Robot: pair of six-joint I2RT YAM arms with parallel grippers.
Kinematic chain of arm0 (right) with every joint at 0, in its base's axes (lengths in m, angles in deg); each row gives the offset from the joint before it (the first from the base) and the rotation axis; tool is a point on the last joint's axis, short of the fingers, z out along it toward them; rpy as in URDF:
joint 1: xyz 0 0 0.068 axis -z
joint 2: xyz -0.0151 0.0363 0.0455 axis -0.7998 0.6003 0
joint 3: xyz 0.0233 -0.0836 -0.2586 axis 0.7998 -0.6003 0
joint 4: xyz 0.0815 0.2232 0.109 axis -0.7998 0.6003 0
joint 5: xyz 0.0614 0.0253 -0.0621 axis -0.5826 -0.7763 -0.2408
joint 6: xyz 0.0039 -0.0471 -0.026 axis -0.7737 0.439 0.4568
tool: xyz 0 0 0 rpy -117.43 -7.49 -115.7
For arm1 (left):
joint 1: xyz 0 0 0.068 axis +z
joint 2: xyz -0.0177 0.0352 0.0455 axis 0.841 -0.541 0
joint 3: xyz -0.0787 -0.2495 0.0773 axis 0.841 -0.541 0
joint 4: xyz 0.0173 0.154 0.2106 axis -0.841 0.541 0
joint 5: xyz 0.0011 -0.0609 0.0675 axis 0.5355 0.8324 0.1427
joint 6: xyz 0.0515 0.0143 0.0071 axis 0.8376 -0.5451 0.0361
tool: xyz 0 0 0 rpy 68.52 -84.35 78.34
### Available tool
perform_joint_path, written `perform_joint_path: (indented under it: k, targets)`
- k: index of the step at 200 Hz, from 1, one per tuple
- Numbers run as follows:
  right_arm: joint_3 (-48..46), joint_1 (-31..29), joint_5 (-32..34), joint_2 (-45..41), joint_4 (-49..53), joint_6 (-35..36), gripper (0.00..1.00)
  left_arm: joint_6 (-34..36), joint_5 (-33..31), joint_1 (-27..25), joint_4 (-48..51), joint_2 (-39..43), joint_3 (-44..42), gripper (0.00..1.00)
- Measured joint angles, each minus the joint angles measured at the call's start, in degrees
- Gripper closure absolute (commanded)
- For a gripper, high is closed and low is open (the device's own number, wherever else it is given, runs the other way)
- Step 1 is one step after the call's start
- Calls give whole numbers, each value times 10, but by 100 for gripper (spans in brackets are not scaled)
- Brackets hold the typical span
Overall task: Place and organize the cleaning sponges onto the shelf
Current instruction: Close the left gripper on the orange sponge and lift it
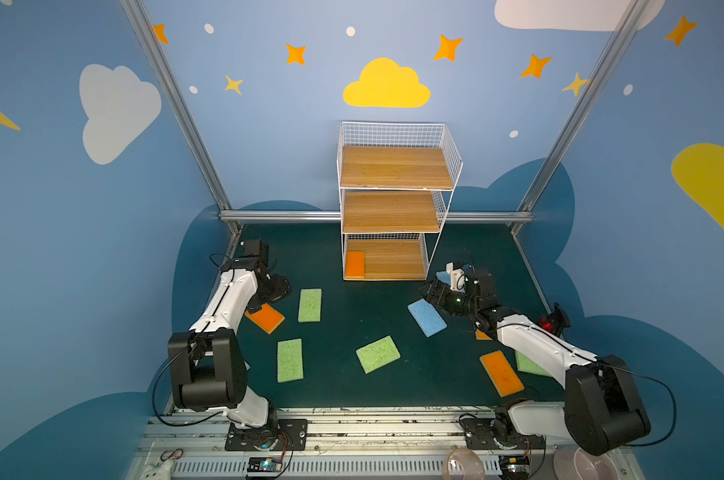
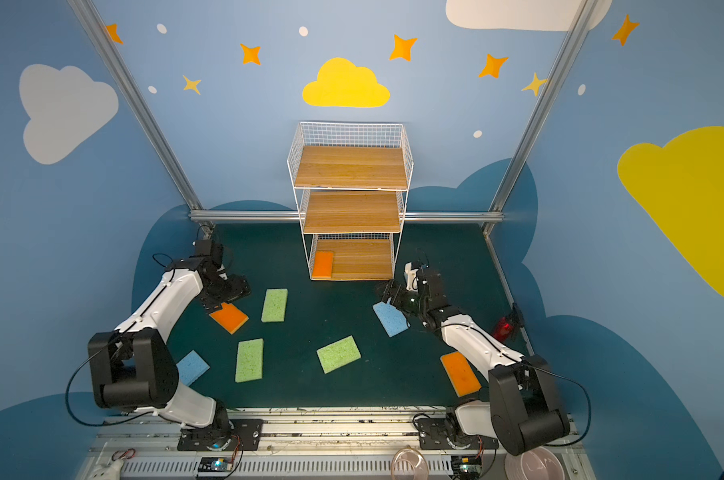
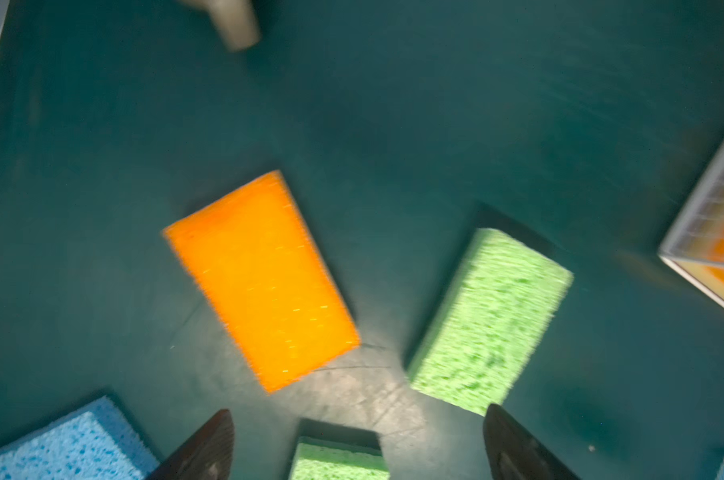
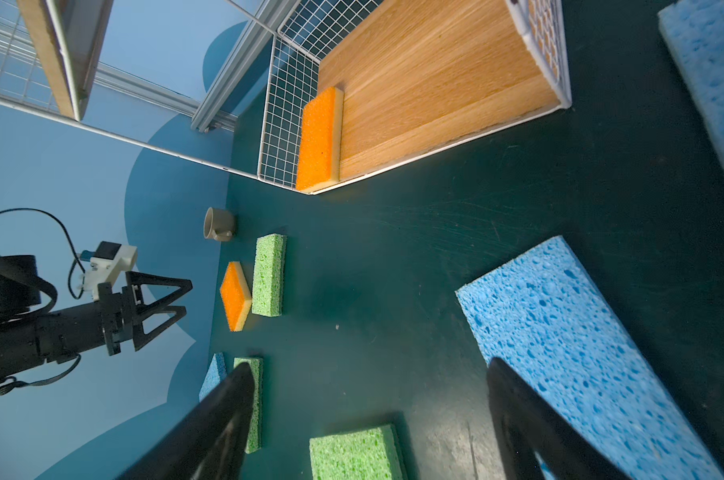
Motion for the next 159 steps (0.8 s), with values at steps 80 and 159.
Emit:
perform_joint_path:
  k: [80, 159]
  targets:
    - [0, 0, -1, 12, 0, 1, 14, -28, 6, 36, -44, -111, -13, 1]
    - [0, 0, -1, 22, 0, 1, 14, -40, 0, 38, -67, -188, 33, 3]
